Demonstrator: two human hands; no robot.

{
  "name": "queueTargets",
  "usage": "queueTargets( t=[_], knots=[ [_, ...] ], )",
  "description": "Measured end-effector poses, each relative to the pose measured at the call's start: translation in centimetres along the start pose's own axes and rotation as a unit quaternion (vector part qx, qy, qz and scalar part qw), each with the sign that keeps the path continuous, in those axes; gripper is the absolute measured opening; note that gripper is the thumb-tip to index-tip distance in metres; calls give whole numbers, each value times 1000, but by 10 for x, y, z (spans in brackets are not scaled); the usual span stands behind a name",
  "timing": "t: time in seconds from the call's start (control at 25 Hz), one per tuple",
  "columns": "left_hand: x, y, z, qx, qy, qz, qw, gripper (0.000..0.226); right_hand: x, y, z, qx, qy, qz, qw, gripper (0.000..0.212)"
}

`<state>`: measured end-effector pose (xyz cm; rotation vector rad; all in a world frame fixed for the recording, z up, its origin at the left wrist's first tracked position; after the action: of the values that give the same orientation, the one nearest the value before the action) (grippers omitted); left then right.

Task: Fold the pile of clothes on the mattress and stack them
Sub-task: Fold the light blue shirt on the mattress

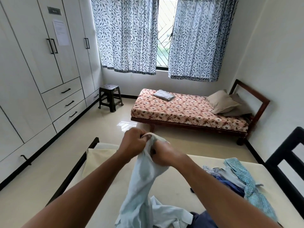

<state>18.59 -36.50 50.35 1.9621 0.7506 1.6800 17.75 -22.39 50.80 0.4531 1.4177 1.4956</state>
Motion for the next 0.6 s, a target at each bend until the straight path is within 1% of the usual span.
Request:
queueTargets(
  t=[0.08,0.12,0.16,0.2,0.24,0.28,0.32,0.36,0.44,0.52,0.56,0.6],
  knots=[
    [0,-8,7,-14,-23,-32,999,34,2,-2,-2,-133,-40,-12,990,36],
    [-1,-9,10,-7,-22,-26,999,34,3,-2,-3,-181,-38,-34,982,40],
    [-3,-10,12,5,-17,-8,1000,36,2,-1,-5,-234,-36,-61,970,40],
    [-6,-11,14,22,-8,19,1000,38,4,-2,-6,-266,-33,-128,955,38],
    [-7,-10,15,40,4,47,998,41,3,-3,-7,-262,-29,-208,942,36],
    [-8,-8,16,55,14,71,996,43,3,-5,-10,-243,-18,-264,933,34],
    [-7,-6,15,65,17,86,994,42,3,-4,-13,-222,3,-283,933,33],
    [-5,-3,14,69,16,91,993,41,3,-3,-17,-194,32,-261,945,31],
    [-5,2,13,77,13,85,993,38,2,5,-23,-124,88,-164,975,27],
    [-11,6,9,92,19,81,992,34,4,19,-28,-66,131,-81,986,19],
    [-15,8,7,101,24,82,991,31,6,28,-29,-40,138,-77,987,14],
    [-19,9,6,109,29,84,990,29,9,36,-28,-18,141,-109,984,10]
  ],
)
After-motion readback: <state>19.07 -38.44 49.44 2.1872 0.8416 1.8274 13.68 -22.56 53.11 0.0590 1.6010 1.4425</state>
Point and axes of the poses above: each hand's wrist, its own z-axis away from the middle knuckle, its own y-axis out of the back of the hand, x = y × z, the point moved 1 cm from there along -z, towards the middle knuckle, and after that the axes turned 9 degrees about -x, right-handed, at the moved point
